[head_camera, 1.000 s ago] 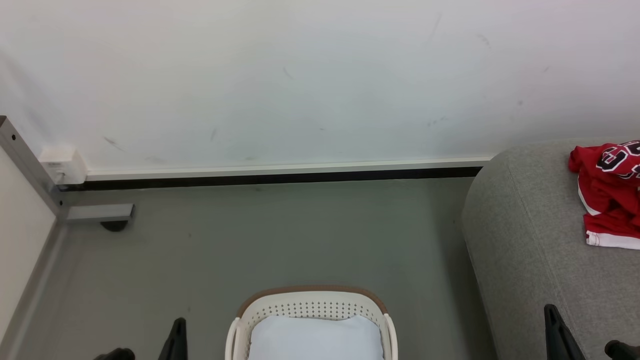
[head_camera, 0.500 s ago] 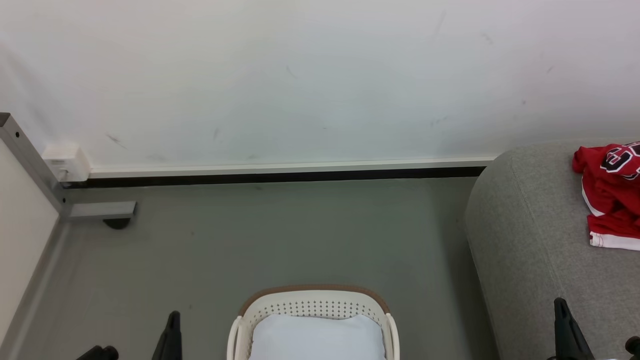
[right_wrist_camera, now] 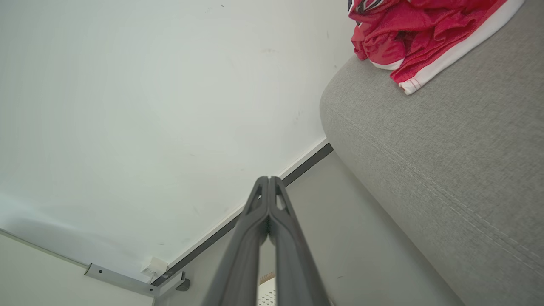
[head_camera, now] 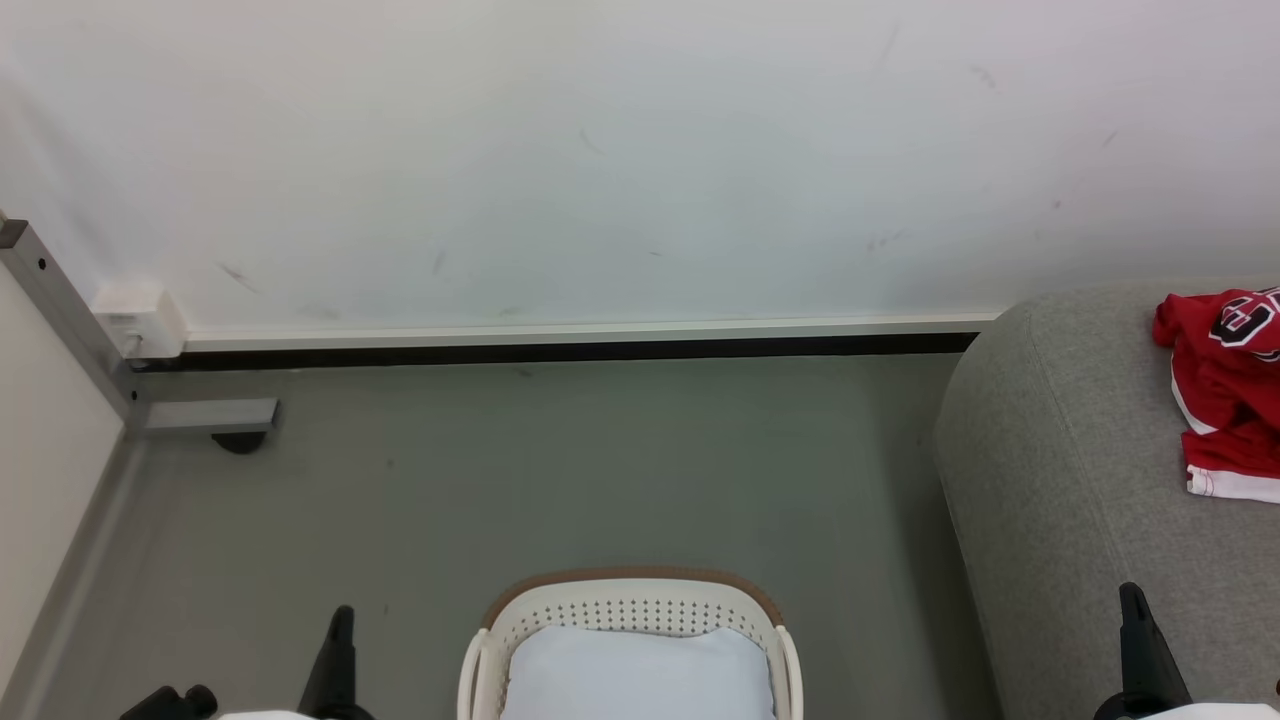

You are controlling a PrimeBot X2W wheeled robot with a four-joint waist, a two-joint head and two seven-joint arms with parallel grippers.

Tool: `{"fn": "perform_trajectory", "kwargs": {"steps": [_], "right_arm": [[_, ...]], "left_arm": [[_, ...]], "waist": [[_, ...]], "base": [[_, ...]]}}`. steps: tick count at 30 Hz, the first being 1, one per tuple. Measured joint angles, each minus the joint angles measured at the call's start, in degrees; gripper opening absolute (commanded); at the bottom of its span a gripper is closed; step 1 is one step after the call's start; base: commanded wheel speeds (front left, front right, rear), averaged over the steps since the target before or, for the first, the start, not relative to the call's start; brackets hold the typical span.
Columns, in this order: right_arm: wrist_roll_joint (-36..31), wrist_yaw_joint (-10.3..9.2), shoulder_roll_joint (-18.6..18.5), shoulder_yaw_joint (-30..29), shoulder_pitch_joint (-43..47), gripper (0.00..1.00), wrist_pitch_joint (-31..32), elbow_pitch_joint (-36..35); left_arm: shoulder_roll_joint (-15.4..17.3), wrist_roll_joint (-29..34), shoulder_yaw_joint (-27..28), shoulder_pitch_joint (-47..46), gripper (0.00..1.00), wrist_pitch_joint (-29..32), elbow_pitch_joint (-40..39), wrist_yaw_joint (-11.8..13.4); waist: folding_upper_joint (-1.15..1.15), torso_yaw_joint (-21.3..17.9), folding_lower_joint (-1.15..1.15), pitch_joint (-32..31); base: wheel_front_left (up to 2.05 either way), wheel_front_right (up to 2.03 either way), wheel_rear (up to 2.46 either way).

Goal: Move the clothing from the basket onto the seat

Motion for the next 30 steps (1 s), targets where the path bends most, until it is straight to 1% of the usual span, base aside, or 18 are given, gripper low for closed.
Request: {"fn": "perform_trajectory", "kwargs": {"steps": [16, 30], "right_arm": [[11.1, 0.00, 0.0, -0.5, -1.1, 0.00, 2.7, -0.6], [19.6, -0.01, -0.1, -1.1, -1.5, 0.00, 4.8, -1.2]], "left_arm": [[0.0, -10.5, 1.3, -1.0, 0.00, 2.7, -0.6, -0.7], [0.0, -18.4, 2.1, -1.6, 0.00, 4.8, -1.1, -1.3]], "waist": [[0.00, 0.5, 0.00, 0.2], [0.00, 0.9, 0.00, 0.3]], "base": [[0.00, 0.00, 0.00], [0.00, 0.00, 0.00]]}}
